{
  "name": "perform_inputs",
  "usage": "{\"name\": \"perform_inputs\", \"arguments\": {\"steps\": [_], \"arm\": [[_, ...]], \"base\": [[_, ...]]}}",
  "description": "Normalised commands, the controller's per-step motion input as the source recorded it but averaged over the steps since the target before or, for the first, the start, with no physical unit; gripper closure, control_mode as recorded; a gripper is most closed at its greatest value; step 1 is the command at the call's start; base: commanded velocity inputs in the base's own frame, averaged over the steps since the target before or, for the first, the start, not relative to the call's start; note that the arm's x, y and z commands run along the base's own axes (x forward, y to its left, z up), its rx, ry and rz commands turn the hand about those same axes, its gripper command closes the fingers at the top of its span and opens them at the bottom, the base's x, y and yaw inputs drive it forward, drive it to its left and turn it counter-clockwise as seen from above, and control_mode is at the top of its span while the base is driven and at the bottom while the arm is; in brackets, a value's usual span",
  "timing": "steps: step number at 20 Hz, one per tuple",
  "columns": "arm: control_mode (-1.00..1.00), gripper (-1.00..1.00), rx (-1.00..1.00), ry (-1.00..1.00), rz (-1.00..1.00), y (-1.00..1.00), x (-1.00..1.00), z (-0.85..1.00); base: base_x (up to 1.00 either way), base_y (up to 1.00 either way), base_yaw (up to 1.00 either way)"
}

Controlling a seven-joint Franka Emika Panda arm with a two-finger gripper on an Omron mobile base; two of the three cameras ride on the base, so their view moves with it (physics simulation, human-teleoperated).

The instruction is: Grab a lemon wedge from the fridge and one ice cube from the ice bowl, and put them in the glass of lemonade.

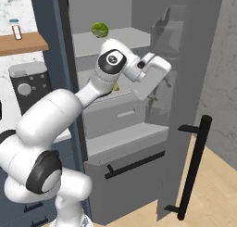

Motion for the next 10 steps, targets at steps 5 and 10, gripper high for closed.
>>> {"name": "perform_inputs", "arguments": {"steps": [5, 10], "arm": [[-1.00, -1.00, -0.01, -0.37, 0.00, -0.47, -0.07, -0.22], [-1.00, -1.00, -0.06, -0.31, 0.01, -0.76, -0.02, -0.21]], "base": [[0.00, 0.00, 0.00], [0.00, 0.00, 0.00]]}}
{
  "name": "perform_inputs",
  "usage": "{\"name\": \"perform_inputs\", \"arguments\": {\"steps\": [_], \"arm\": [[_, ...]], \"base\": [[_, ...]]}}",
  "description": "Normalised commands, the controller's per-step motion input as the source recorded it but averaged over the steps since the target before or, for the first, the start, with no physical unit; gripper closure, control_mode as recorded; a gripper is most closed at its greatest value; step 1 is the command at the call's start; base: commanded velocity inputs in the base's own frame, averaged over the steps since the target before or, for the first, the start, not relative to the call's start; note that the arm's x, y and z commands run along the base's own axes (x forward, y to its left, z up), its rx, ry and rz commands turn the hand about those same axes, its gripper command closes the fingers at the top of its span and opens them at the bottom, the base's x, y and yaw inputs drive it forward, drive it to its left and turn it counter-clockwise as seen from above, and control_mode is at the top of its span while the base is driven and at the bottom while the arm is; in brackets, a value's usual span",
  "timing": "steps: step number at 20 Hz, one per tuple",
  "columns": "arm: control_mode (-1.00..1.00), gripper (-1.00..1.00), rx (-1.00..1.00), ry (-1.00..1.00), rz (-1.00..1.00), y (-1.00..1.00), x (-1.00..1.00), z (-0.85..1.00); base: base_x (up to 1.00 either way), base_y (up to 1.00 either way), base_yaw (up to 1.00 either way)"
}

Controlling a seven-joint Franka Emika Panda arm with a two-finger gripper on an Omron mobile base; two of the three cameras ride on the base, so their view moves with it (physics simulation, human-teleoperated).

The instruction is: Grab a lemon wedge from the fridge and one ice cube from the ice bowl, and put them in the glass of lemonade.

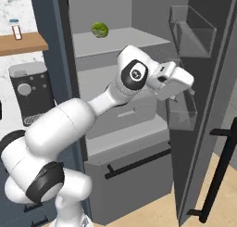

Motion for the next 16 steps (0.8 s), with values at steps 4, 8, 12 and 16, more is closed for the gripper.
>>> {"name": "perform_inputs", "arguments": {"steps": [4, 8, 12, 16], "arm": [[-1.00, -1.00, -0.06, -0.21, 0.02, -0.93, 0.03, -0.22], [-1.00, -1.00, -0.07, -0.12, 0.01, -0.97, 0.30, -0.06], [-1.00, -1.00, -0.09, 0.00, 0.01, -0.66, 0.74, 0.20], [-1.00, -1.00, -0.06, 0.00, 0.05, 0.21, -0.02, 0.66]], "base": [[0.00, 0.00, 0.00], [0.00, 0.00, 0.00], [0.00, 0.00, 0.00], [0.00, 0.00, 0.00]]}}
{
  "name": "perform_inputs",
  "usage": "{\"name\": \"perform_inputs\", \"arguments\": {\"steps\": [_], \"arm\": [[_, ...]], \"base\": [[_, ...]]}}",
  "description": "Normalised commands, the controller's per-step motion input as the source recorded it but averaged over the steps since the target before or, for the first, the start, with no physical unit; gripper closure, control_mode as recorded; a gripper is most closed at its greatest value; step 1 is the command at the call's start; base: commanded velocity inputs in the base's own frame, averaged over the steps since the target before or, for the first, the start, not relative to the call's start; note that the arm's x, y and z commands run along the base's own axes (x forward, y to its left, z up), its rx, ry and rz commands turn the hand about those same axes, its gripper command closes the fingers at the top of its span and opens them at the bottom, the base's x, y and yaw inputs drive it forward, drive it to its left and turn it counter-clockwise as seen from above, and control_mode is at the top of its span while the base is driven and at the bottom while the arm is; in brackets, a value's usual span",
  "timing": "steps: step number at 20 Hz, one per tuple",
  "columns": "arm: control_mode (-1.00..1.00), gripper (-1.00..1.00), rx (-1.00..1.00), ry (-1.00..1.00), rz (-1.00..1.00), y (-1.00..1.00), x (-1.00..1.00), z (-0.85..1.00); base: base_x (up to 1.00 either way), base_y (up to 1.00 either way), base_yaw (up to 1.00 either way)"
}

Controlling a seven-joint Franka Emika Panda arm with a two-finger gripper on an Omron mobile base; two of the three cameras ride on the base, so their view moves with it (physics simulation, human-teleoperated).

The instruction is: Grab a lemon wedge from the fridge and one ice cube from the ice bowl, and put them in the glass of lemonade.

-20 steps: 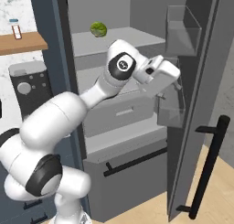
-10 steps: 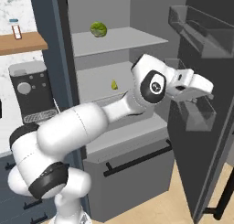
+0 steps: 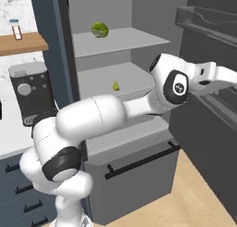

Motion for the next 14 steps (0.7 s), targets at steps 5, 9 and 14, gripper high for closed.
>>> {"name": "perform_inputs", "arguments": {"steps": [5, 9, 14], "arm": [[-1.00, -1.00, 0.00, 0.00, 0.11, 0.78, -0.61, 0.28], [-1.00, -1.00, 0.00, 0.00, 0.12, 1.00, -0.85, -0.01], [-1.00, -1.00, 0.02, -0.06, 0.09, 1.00, -0.25, 0.00]], "base": [[0.00, 0.00, 0.00], [0.00, 0.00, 0.00], [0.00, 0.00, 0.00]]}}
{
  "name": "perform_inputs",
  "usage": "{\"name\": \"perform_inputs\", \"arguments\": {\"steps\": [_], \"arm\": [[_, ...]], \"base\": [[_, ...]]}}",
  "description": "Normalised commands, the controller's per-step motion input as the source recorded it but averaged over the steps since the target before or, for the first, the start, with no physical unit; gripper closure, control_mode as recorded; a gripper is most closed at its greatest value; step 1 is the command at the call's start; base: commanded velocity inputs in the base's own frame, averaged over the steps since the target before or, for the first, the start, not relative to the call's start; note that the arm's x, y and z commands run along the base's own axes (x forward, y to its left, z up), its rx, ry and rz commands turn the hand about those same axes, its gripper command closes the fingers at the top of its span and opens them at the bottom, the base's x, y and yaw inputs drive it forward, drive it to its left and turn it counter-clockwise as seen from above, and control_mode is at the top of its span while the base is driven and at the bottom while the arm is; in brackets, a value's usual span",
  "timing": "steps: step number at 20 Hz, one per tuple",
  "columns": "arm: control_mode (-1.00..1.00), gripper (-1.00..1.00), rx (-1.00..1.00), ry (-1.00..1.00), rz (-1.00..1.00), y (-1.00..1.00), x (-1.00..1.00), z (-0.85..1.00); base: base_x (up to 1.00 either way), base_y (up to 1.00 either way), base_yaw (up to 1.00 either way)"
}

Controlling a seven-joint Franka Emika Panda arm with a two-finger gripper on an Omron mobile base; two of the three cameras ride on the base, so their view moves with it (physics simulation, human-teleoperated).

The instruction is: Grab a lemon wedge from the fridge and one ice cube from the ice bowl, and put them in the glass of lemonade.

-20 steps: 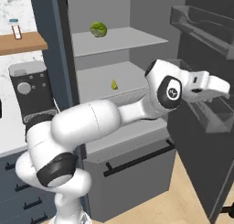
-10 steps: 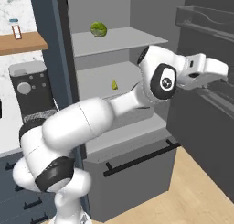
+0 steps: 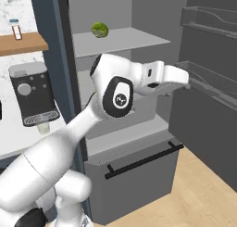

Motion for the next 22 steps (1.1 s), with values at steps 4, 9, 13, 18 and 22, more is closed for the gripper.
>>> {"name": "perform_inputs", "arguments": {"steps": [4, 9, 13, 18, 22], "arm": [[-1.00, -1.00, 0.14, -0.08, 0.11, 1.00, -0.16, -0.01], [-1.00, -1.00, 0.24, -0.02, 0.15, 1.00, -0.09, 0.00], [-1.00, -1.00, 0.31, 0.00, 0.21, 1.00, 0.00, -0.01], [-1.00, -1.00, 0.35, 0.00, 0.25, 1.00, -0.13, -0.23], [-1.00, -1.00, 0.39, 0.00, 0.27, 0.95, -0.20, -0.58]], "base": [[0.00, 0.00, 0.00], [0.00, 0.00, 0.00], [0.00, 0.00, 0.00], [0.00, 0.00, 0.00], [0.00, 0.00, 0.00]]}}
